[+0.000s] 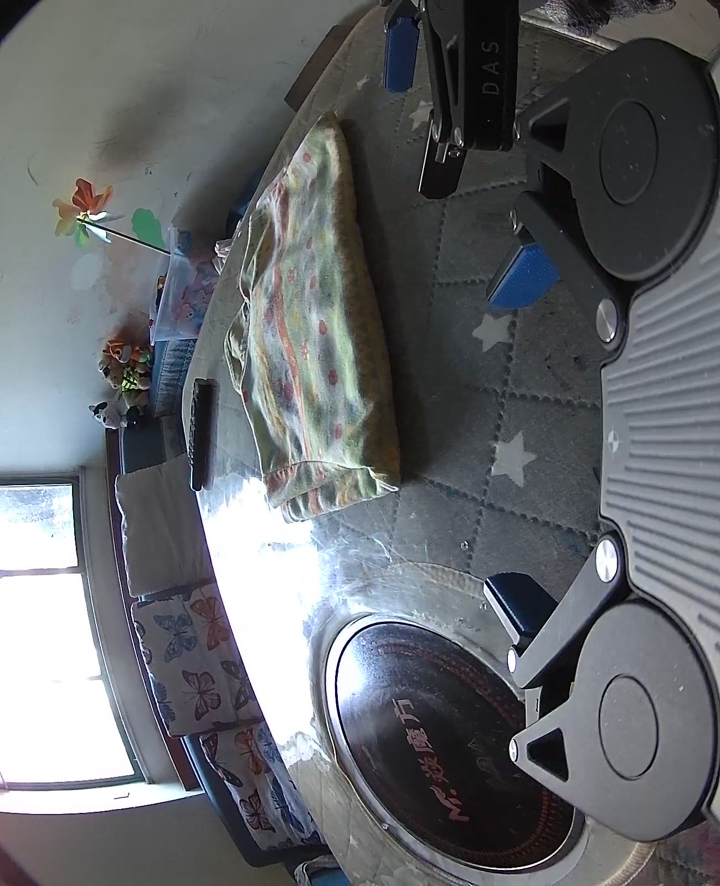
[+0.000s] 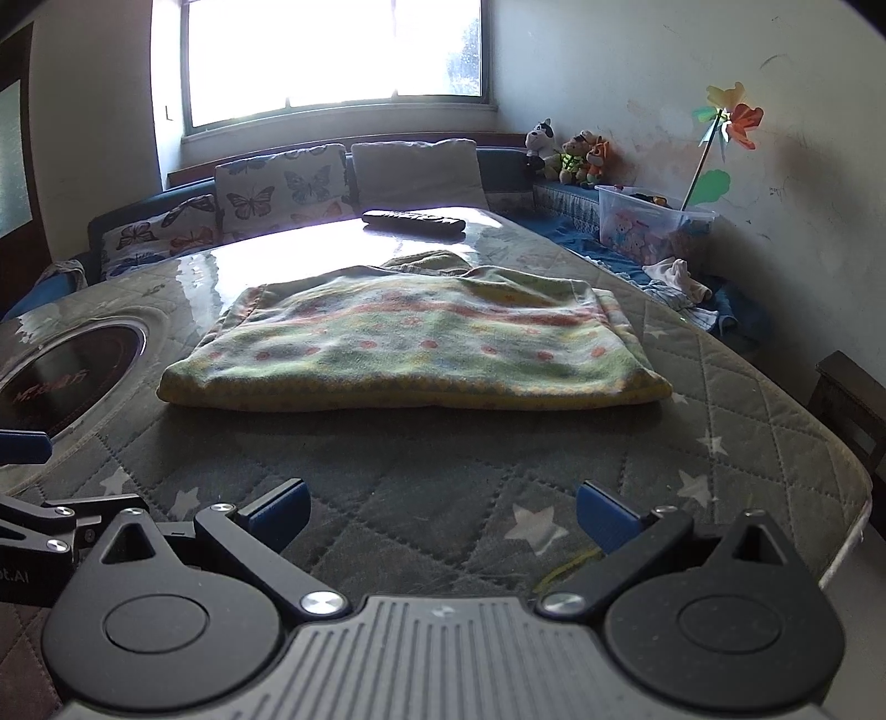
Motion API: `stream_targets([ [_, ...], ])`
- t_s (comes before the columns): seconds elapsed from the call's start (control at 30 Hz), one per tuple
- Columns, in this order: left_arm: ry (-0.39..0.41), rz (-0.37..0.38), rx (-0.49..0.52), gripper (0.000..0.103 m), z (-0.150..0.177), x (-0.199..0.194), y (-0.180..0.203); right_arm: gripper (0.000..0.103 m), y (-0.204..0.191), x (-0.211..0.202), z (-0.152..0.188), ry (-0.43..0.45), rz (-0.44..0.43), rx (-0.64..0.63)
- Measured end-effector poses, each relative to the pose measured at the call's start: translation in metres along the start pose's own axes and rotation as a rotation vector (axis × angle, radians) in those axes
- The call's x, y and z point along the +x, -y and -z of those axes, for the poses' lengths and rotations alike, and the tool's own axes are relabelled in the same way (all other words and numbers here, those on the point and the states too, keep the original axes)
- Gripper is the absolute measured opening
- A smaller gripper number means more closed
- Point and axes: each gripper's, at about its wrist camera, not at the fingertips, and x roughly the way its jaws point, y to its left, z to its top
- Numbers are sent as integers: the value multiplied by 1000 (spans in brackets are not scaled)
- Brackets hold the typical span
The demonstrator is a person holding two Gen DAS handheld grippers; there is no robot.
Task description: Fold clothes
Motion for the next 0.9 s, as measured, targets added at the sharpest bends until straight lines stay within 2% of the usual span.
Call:
stream_targets([
  [0.9, -5, -6, 16, 103, 14, -9, 10, 103, -6, -11, 9, 1, -16, 14],
])
